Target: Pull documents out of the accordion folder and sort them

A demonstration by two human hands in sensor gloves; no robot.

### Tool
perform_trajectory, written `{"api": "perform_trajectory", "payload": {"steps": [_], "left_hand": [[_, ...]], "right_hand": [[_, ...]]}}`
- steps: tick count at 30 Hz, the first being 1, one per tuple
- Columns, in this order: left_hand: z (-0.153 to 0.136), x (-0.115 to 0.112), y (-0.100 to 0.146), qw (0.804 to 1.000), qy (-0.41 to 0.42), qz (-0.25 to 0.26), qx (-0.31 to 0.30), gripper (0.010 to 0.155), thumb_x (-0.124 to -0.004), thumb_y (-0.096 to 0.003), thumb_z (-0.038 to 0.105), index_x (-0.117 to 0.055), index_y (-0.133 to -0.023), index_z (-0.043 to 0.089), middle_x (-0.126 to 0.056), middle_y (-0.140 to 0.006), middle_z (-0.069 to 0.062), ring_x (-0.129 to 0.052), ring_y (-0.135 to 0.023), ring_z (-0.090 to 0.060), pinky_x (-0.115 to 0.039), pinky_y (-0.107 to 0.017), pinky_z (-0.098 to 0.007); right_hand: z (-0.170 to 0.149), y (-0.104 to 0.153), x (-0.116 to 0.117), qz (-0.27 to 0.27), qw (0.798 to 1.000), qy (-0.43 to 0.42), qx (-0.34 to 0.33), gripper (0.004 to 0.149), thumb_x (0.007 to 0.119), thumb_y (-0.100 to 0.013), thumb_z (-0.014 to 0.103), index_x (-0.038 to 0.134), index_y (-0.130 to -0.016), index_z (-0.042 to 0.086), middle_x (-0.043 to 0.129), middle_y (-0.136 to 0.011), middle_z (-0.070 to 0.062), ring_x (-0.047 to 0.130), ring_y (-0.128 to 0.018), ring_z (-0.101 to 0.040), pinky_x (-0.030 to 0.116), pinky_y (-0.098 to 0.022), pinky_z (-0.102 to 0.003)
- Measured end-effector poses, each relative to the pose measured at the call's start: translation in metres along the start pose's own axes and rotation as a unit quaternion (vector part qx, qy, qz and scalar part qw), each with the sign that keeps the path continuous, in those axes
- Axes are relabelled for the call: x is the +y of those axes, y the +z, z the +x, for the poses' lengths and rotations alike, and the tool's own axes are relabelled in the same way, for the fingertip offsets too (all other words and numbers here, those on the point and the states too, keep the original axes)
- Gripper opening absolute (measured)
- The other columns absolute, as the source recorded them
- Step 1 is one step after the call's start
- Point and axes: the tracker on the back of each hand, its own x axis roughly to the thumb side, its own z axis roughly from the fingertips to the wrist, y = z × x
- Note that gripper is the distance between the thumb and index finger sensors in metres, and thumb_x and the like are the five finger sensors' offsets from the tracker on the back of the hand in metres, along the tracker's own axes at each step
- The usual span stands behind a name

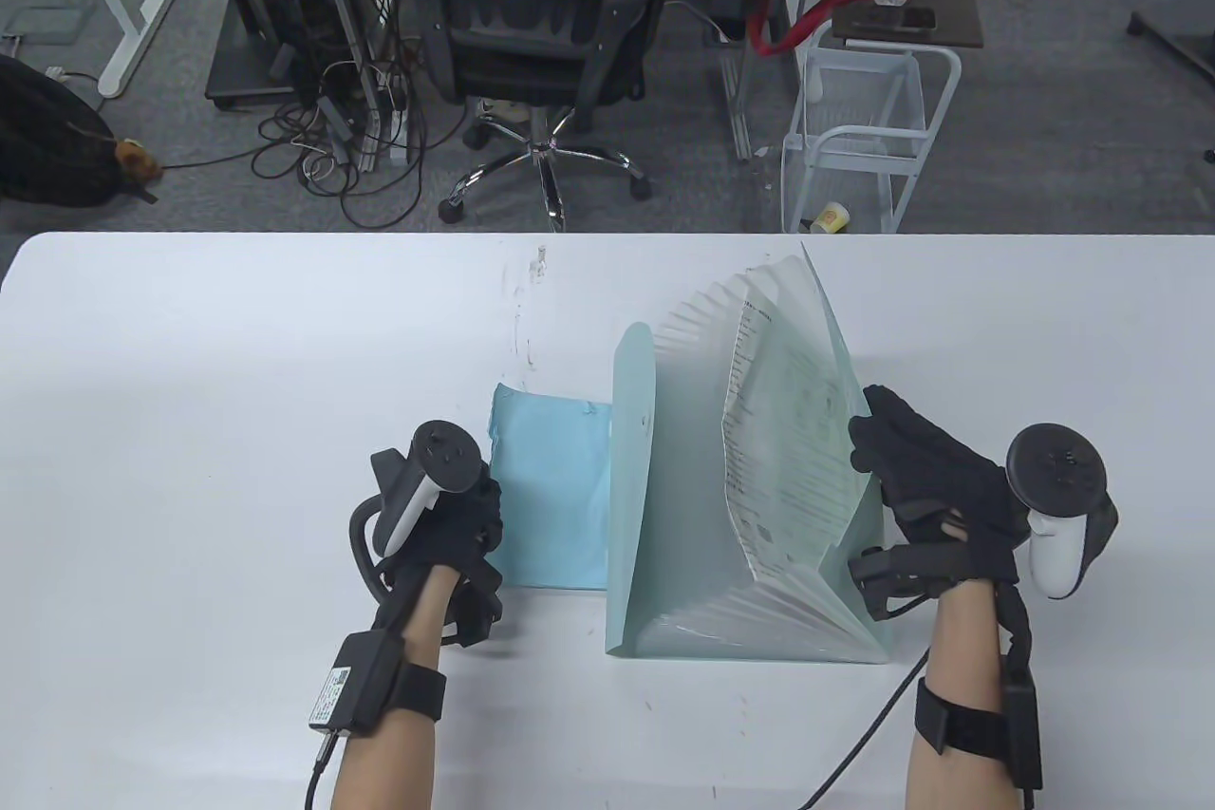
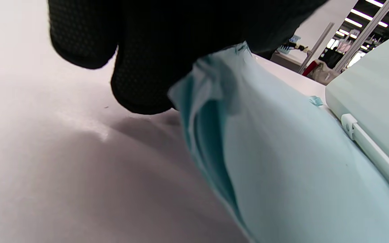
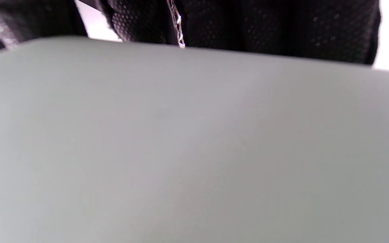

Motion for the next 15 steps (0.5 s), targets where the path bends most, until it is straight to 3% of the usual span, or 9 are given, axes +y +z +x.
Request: {"api": "perform_trajectory", "payload": {"steps": [7, 11, 15], "left_hand": [[0.002, 0.006, 0.004, 0.999, -0.045, 0.023, 0.02, 0.059, -0.07, -0.0522, 0.05, -0.075, -0.098, 0.014, -0.098, -0.086, -0.013, -0.104, -0.069, -0.032, -0.08, -0.06, -0.051], [0.012, 0.027, 0.019, 0.999, 0.009, 0.051, -0.009, 0.065, -0.069, -0.0525, 0.052, -0.062, -0.106, 0.016, -0.08, -0.103, -0.015, -0.089, -0.088, -0.037, -0.068, -0.068, -0.058], [0.044, 0.056, 0.048, 0.993, 0.057, 0.083, -0.057, 0.072, -0.069, -0.0527, 0.055, -0.051, -0.111, 0.016, -0.062, -0.112, -0.018, -0.073, -0.1, -0.041, -0.059, -0.072, -0.06]], "right_hand": [[-0.001, -0.001, 0.0, 0.007, 1.0, -0.005, 0.001, 0.065, 0.083, -0.041, 0.062, 0.077, -0.093, 0.023, 0.091, -0.068, -0.016, 0.091, -0.07, -0.048, 0.081, -0.042, -0.06], [0.0, 0.0, 0.001, 0.013, 1.0, -0.007, -0.001, 0.065, 0.083, -0.041, 0.062, 0.077, -0.093, 0.023, 0.091, -0.069, -0.016, 0.09, -0.07, -0.048, 0.081, -0.042, -0.06], [0.002, 0.0, 0.005, 0.02, 1.0, 0.002, -0.004, 0.065, 0.082, -0.041, 0.062, 0.077, -0.093, 0.023, 0.091, -0.069, -0.016, 0.09, -0.07, -0.048, 0.08, -0.042, -0.06]]}}
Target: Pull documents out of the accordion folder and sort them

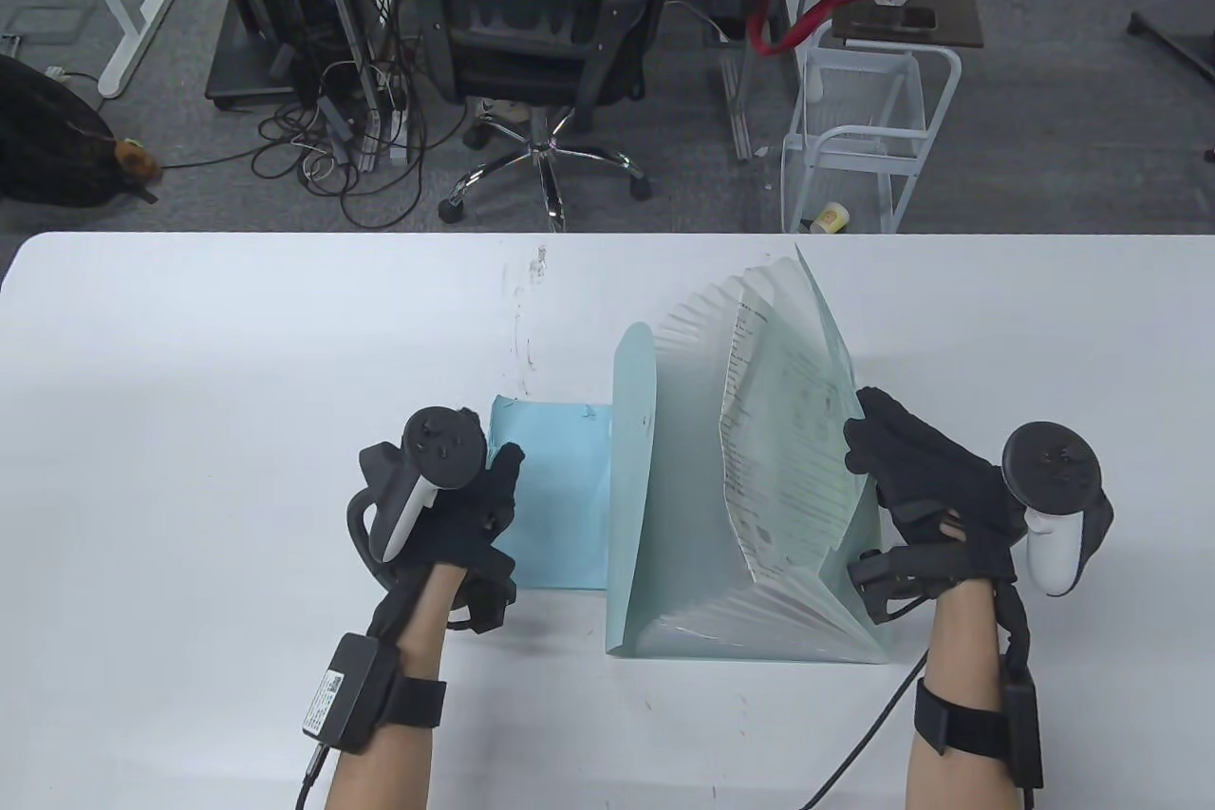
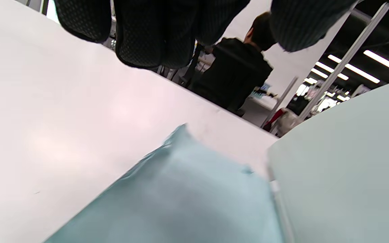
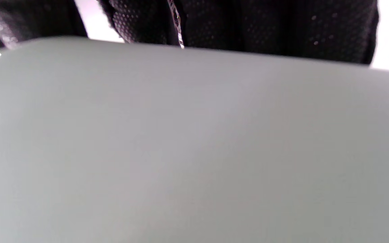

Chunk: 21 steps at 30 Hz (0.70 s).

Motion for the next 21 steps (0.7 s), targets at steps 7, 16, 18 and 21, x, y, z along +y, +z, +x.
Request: {"api": "perform_trajectory", "payload": {"steps": [7, 16, 18, 21], "left_hand": [[0.075, 0.024, 0.047, 0.986, 0.064, 0.026, -0.151, 0.074, -0.07, -0.0527, 0.059, -0.048, -0.111, 0.019, -0.071, -0.104, -0.015, -0.09, -0.07, -0.027, -0.075, -0.055, -0.045], [0.14, 0.013, 0.071, 0.972, 0.065, -0.021, -0.224, 0.053, -0.077, -0.0521, 0.054, -0.09, -0.082, 0.012, -0.112, -0.047, -0.003, -0.103, -0.007, -0.012, -0.086, -0.008, -0.029], [0.152, 0.002, 0.068, 0.979, -0.008, -0.048, -0.2, 0.053, -0.077, -0.0524, 0.053, -0.091, -0.08, 0.01, -0.113, -0.041, -0.002, -0.1, -0.002, -0.01, -0.086, -0.004, -0.028], [0.162, -0.012, 0.063, 0.981, -0.049, -0.067, -0.178, 0.051, -0.072, -0.0545, 0.047, -0.09, -0.08, 0.007, -0.112, -0.036, -0.002, -0.098, 0.002, -0.009, -0.084, -0.002, -0.028]], "right_hand": [[0.0, -0.001, 0.001, 0.005, 1.0, 0.001, 0.0, 0.066, 0.083, -0.041, 0.062, 0.076, -0.093, 0.022, 0.091, -0.069, -0.016, 0.09, -0.071, -0.048, 0.08, -0.042, -0.06], [0.0, -0.001, 0.003, 0.006, 1.0, 0.008, -0.003, 0.065, 0.083, -0.041, 0.061, 0.077, -0.093, 0.022, 0.091, -0.069, -0.016, 0.089, -0.071, -0.048, 0.08, -0.043, -0.059], [0.0, -0.001, 0.003, 0.007, 1.0, 0.01, -0.005, 0.065, 0.083, -0.041, 0.061, 0.077, -0.093, 0.022, 0.091, -0.069, -0.016, 0.089, -0.071, -0.048, 0.08, -0.043, -0.059], [0.0, -0.001, 0.003, 0.007, 1.0, 0.012, -0.005, 0.065, 0.083, -0.041, 0.061, 0.077, -0.093, 0.022, 0.09, -0.069, -0.016, 0.089, -0.071, -0.048, 0.08, -0.043, -0.059]]}}
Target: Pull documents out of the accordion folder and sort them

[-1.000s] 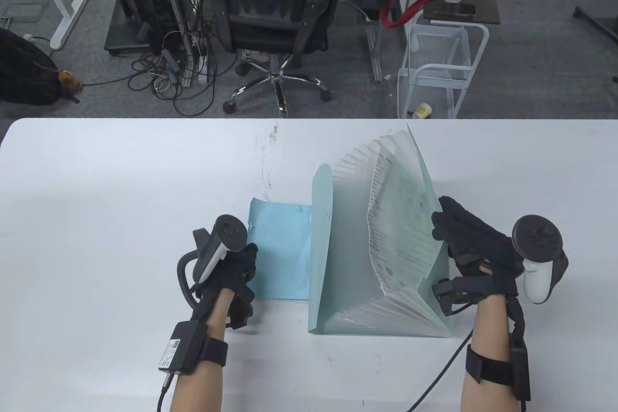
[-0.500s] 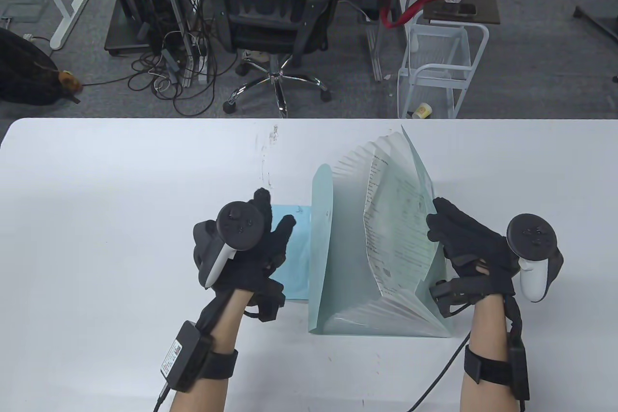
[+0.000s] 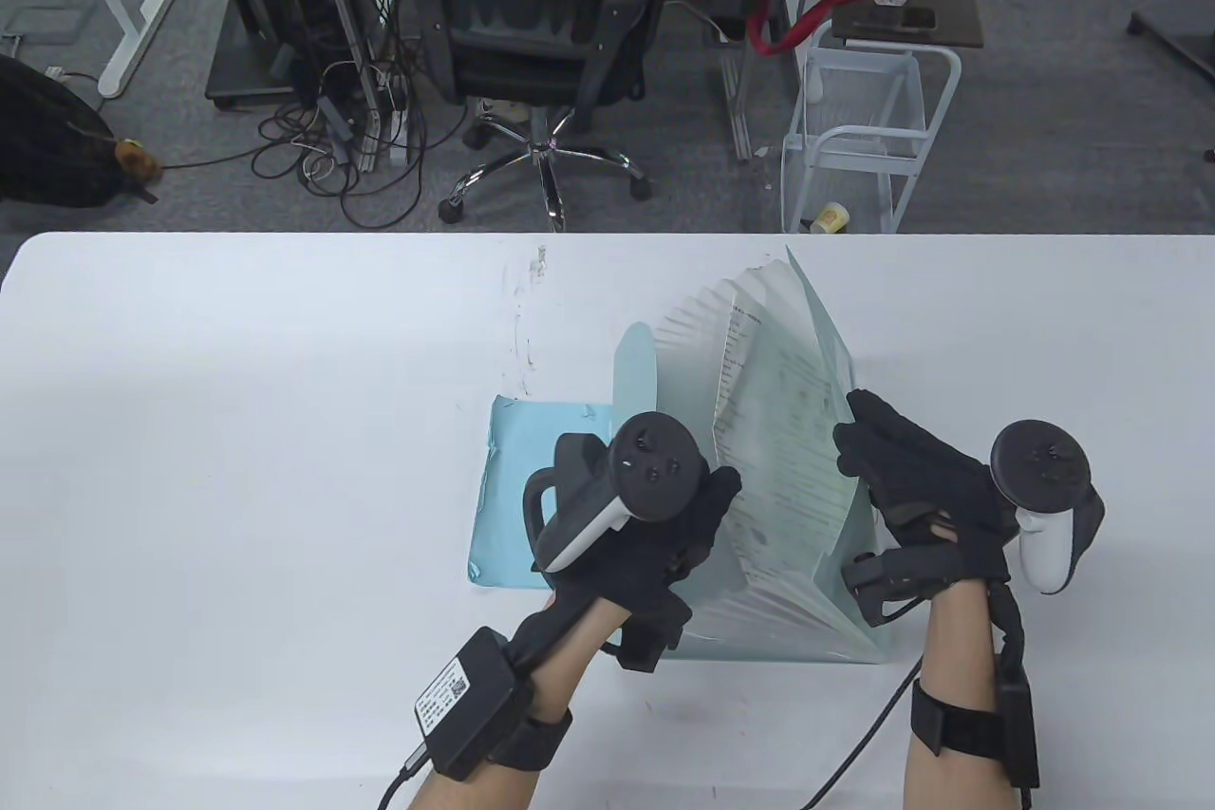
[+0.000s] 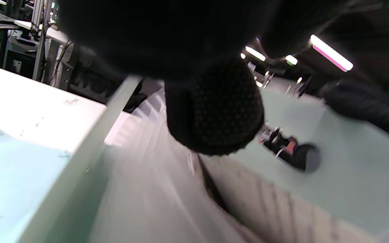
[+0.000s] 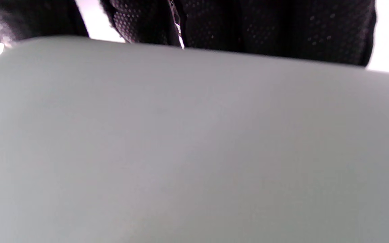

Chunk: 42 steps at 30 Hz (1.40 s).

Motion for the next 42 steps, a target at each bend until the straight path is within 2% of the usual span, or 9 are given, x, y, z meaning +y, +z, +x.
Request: {"api": "perform_trajectory", "payload": {"steps": [4, 9, 13, 22, 28, 30, 33, 38, 42], "left_hand": [[0.007, -0.014, -0.012, 0.998, -0.02, -0.047, 0.026, 0.049, -0.073, -0.0551, 0.041, -0.086, -0.083, 0.003, -0.112, -0.036, -0.003, -0.098, 0.004, -0.009, -0.085, 0.0, -0.028], [0.008, -0.021, -0.021, 0.996, -0.047, -0.047, 0.052, 0.049, -0.075, -0.0543, 0.041, -0.087, -0.082, 0.002, -0.112, -0.036, -0.004, -0.098, 0.004, -0.009, -0.085, 0.0, -0.028], [0.007, -0.026, -0.027, 0.994, -0.041, -0.076, 0.061, 0.048, -0.078, -0.0538, 0.039, -0.087, -0.082, 0.001, -0.112, -0.035, -0.004, -0.099, 0.006, -0.008, -0.087, 0.002, -0.027], [0.008, -0.033, -0.036, 0.994, -0.029, -0.081, 0.064, 0.046, -0.083, -0.052, 0.039, -0.089, -0.08, 0.003, -0.112, -0.034, -0.004, -0.099, 0.006, -0.007, -0.087, 0.003, -0.026], [0.01, -0.035, -0.038, 0.994, -0.029, -0.08, 0.064, 0.054, -0.085, -0.0498, 0.047, -0.088, -0.082, 0.003, -0.112, -0.036, -0.004, -0.099, 0.005, -0.007, -0.087, 0.002, -0.025], [0.012, -0.035, -0.038, 0.995, -0.029, -0.078, 0.061, 0.05, -0.086, -0.0499, 0.043, -0.088, -0.081, 0.004, -0.111, -0.036, -0.003, -0.1, 0.004, -0.008, -0.087, 0.001, -0.026], [0.015, -0.034, -0.037, 0.998, -0.028, -0.056, 0.033, 0.04, -0.089, -0.0488, 0.036, -0.092, -0.077, 0.007, -0.111, -0.034, -0.003, -0.102, -0.001, -0.011, -0.088, -0.004, -0.029], [0.012, -0.027, -0.032, 0.998, -0.027, -0.043, 0.024, 0.04, -0.089, -0.0488, 0.036, -0.091, -0.077, 0.008, -0.111, -0.037, -0.001, -0.104, -0.005, -0.011, -0.088, -0.006, -0.028], [0.005, -0.015, -0.026, 0.998, 0.034, -0.049, 0.016, 0.042, -0.086, -0.0493, 0.037, -0.087, -0.081, 0.009, -0.11, -0.047, -0.002, -0.108, -0.016, -0.014, -0.089, -0.012, -0.029]], "right_hand": [[0.0, 0.0, 0.0, 0.004, 1.0, -0.005, 0.0, 0.065, 0.083, -0.041, 0.061, 0.077, -0.093, 0.023, 0.091, -0.069, -0.016, 0.089, -0.071, -0.048, 0.08, -0.043, -0.059], [-0.002, -0.001, -0.001, 0.007, 1.0, -0.015, 0.002, 0.065, 0.083, -0.041, 0.061, 0.077, -0.093, 0.023, 0.09, -0.069, -0.016, 0.089, -0.071, -0.049, 0.08, -0.043, -0.059], [-0.002, -0.001, -0.001, 0.008, 1.0, -0.018, 0.002, 0.065, 0.083, -0.041, 0.061, 0.077, -0.093, 0.023, 0.09, -0.069, -0.016, 0.089, -0.071, -0.049, 0.08, -0.043, -0.059], [-0.002, -0.001, -0.002, 0.01, 1.0, -0.021, 0.0, 0.065, 0.083, -0.04, 0.061, 0.077, -0.093, 0.022, 0.09, -0.069, -0.016, 0.089, -0.071, -0.049, 0.08, -0.043, -0.059], [-0.005, -0.002, -0.002, 0.02, 0.999, -0.038, 0.003, 0.065, 0.084, -0.04, 0.061, 0.077, -0.093, 0.022, 0.09, -0.07, -0.017, 0.087, -0.071, -0.049, 0.08, -0.044, -0.058], [-0.005, -0.002, -0.003, 0.017, 0.999, -0.04, 0.004, 0.065, 0.084, -0.04, 0.061, 0.077, -0.093, 0.022, 0.09, -0.07, -0.017, 0.087, -0.072, -0.049, 0.08, -0.044, -0.058], [-0.006, -0.002, -0.003, 0.019, 0.999, -0.043, 0.004, 0.066, 0.084, -0.04, 0.061, 0.077, -0.093, 0.022, 0.09, -0.07, -0.017, 0.087, -0.072, -0.049, 0.079, -0.044, -0.058], [-0.009, -0.004, -0.004, 0.023, 0.998, -0.051, 0.006, 0.065, 0.084, -0.04, 0.061, 0.077, -0.093, 0.023, 0.09, -0.07, -0.016, 0.087, -0.072, -0.048, 0.079, -0.044, -0.058], [-0.009, -0.003, -0.006, 0.018, 0.998, -0.052, 0.006, 0.065, 0.084, -0.04, 0.061, 0.078, -0.092, 0.023, 0.09, -0.07, -0.016, 0.087, -0.073, -0.048, 0.079, -0.044, -0.058]]}}
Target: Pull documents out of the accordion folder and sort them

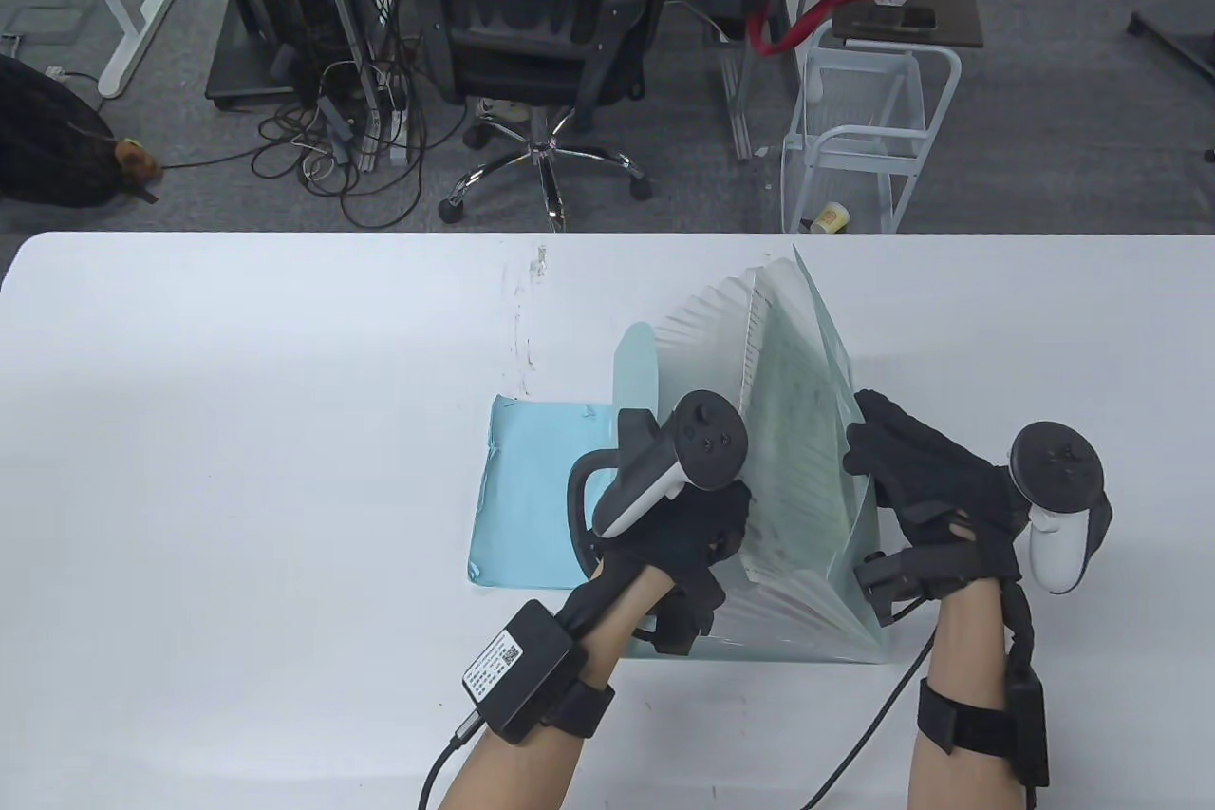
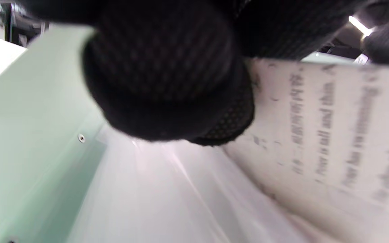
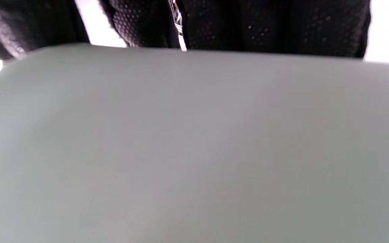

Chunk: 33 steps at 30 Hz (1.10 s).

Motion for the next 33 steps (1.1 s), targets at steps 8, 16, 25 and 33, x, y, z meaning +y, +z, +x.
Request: {"api": "perform_trajectory", "payload": {"steps": [8, 16, 25, 33], "left_hand": [[-0.015, 0.026, 0.017, 1.0, 0.023, 0.02, -0.002, 0.043, -0.081, -0.0509, 0.031, -0.082, -0.088, 0.01, -0.107, -0.059, -0.006, -0.111, -0.029, -0.016, -0.092, -0.021, -0.031], [-0.047, 0.056, 0.035, 0.997, 0.068, 0.044, 0.006, 0.043, -0.078, -0.051, 0.029, -0.081, -0.09, 0.011, -0.106, -0.059, -0.005, -0.106, -0.026, -0.015, -0.09, -0.023, -0.033], [-0.094, 0.095, 0.068, 0.985, 0.141, 0.097, -0.015, 0.043, -0.076, -0.0514, 0.029, -0.08, -0.091, 0.012, -0.106, -0.057, -0.003, -0.105, -0.025, -0.013, -0.089, -0.023, -0.033], [-0.146, 0.119, 0.09, 0.961, 0.237, 0.142, -0.012, 0.043, -0.072, -0.0522, 0.029, -0.078, -0.093, 0.015, -0.103, -0.06, -0.002, -0.105, -0.031, -0.015, -0.089, -0.028, -0.035]], "right_hand": [[0.0, 0.0, -0.001, -0.002, 1.0, 0.0, -0.001, 0.065, 0.084, -0.04, 0.061, 0.078, -0.092, 0.023, 0.09, -0.07, -0.016, 0.087, -0.073, -0.048, 0.079, -0.045, -0.059], [0.0, 0.0, 0.0, 0.003, 1.0, 0.001, 0.0, 0.065, 0.084, -0.04, 0.06, 0.077, -0.093, 0.023, 0.089, -0.071, -0.017, 0.087, -0.073, -0.049, 0.079, -0.045, -0.059], [-0.001, -0.001, -0.002, 0.006, 1.0, -0.004, 0.001, 0.065, 0.084, -0.04, 0.06, 0.077, -0.093, 0.023, 0.089, -0.071, -0.017, 0.087, -0.073, -0.049, 0.078, -0.045, -0.06], [-0.001, -0.001, -0.001, 0.007, 1.0, -0.006, 0.001, 0.065, 0.084, -0.04, 0.061, 0.077, -0.093, 0.023, 0.089, -0.071, -0.017, 0.087, -0.074, -0.048, 0.078, -0.045, -0.06]]}}
